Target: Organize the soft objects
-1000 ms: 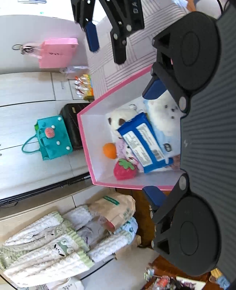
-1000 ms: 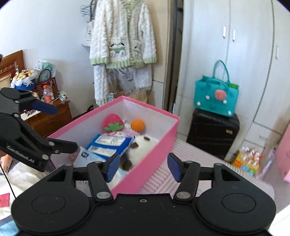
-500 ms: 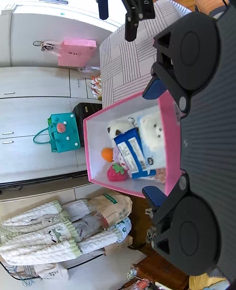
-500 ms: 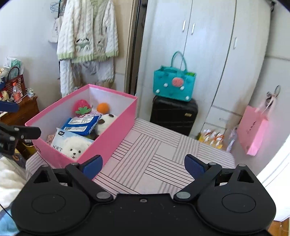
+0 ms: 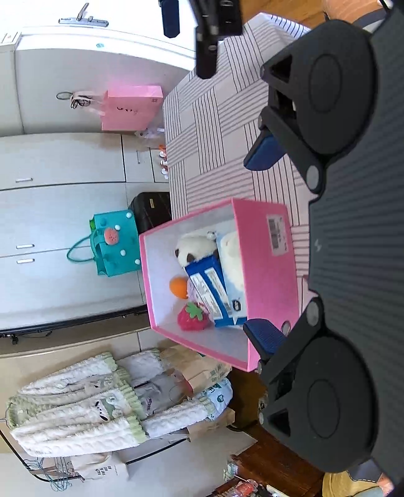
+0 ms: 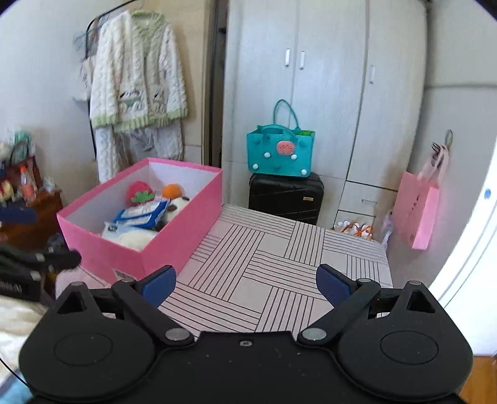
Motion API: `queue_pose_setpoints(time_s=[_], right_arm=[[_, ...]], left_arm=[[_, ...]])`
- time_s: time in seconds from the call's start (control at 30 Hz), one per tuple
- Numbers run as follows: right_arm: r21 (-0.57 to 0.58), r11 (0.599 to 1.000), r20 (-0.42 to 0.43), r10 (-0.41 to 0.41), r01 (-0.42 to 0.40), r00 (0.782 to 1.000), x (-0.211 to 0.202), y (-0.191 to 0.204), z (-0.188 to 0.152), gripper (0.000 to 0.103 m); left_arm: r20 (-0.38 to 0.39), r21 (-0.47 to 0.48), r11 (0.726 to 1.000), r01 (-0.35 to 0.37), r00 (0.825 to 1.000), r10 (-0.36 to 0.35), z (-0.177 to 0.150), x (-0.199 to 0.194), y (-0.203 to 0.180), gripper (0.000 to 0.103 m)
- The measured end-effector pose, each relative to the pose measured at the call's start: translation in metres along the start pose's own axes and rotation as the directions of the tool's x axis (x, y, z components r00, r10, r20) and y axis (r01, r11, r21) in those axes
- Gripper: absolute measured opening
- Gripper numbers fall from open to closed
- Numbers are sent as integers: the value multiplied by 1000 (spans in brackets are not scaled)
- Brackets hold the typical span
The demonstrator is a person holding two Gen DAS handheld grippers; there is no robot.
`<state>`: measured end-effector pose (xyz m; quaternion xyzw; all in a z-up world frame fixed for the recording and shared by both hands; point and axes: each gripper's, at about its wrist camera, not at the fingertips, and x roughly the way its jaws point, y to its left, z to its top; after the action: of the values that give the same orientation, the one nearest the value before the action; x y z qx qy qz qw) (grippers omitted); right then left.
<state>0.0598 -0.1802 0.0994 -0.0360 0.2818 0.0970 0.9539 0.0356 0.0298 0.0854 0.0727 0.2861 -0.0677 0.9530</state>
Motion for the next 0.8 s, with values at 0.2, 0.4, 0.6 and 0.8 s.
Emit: queue_pose_setpoints(time_s=[0.2, 0.4, 0.6, 0.8], right_arm=[[68, 993, 39, -99, 96, 994, -20, -9, -15, 99], [133, 973, 59, -198, 189, 978, -29, -15, -38, 99], [141, 970, 60, -209, 199, 976, -27, -11, -49, 99], [107, 971, 58, -221, 214, 974, -21, 0, -52, 99]], left_arm=[[9, -4, 1000, -25, 1000, 25, -7, 1, -18, 103], [19, -18, 998, -57, 998, 58, -13, 10, -27, 103], [8, -45, 998, -48, 999, 49, -20, 18, -30, 103], [16, -54, 998, -42, 999, 43, -22, 20, -30, 103]])
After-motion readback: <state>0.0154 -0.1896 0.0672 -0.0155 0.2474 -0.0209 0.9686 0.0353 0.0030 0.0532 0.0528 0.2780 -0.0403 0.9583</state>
